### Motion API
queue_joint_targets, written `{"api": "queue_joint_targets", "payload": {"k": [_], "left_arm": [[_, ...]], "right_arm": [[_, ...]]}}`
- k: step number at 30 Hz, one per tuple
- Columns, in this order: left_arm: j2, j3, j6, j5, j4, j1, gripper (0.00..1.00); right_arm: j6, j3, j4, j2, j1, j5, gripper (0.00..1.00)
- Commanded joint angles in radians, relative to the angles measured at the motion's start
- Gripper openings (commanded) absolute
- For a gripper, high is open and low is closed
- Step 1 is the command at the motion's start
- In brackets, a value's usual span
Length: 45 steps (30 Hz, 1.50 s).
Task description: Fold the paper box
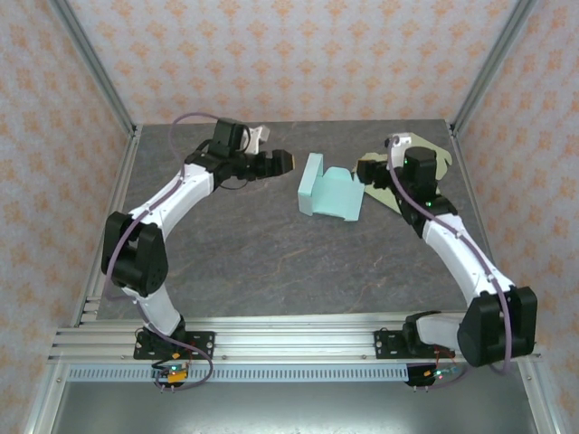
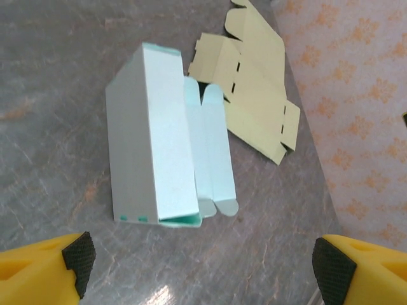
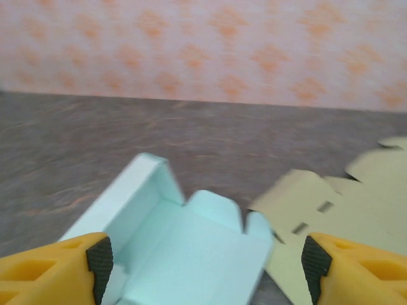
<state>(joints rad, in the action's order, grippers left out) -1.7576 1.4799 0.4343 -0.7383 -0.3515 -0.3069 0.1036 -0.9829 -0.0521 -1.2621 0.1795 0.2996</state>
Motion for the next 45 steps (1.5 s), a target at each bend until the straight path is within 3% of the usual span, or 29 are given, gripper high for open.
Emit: {"api": "queue_joint_targets", "payload": {"k": [1,6,13,16,22,31,34,39,45], "left_arm": [[-0.064,0.105,-0.049,0.054,-0.129,-0.001,0.92],[-0.146,0.232,-0.082,0.089,-0.175,-0.018,0.92],[-0.214,0.257,-0.082,0.087,-0.190,-0.029,0.92],[-0.202,0.229,-0.085,0.109,-0.182,-0.028,0.92],[-0.195,0.201,-0.069,0.124,-0.177,-0.029,0.92],[-0.187,0.185,-0.065,0.140,-0.174,-0.027,0.92],[-0.187,0.178,-0.050,0.121,-0.161,-0.027,0.92],[-0.164,0.163,-0.046,0.120,-0.156,-0.023,0.92],[-0.073,0.149,-0.067,0.105,-0.175,0.023,0.93]], "right_arm": [[-0.162,-0.112,-0.193,-0.090,0.000,-0.106,0.77],[-0.279,-0.121,-0.250,-0.222,-0.069,0.042,0.72],[-0.228,-0.203,-0.406,-0.448,-0.120,0.211,0.63],[-0.206,-0.222,-0.388,-0.510,-0.121,0.214,0.63],[-0.205,-0.310,-0.355,-0.647,-0.117,0.342,0.61],[-0.241,-0.314,-0.260,-0.731,-0.101,0.421,0.48],[-0.259,-0.293,-0.207,-0.744,-0.100,0.459,0.40],[-0.291,-0.244,-0.086,-0.747,-0.099,0.506,0.14],[-0.190,-0.094,0.132,-0.597,-0.078,0.504,0.00]]}}
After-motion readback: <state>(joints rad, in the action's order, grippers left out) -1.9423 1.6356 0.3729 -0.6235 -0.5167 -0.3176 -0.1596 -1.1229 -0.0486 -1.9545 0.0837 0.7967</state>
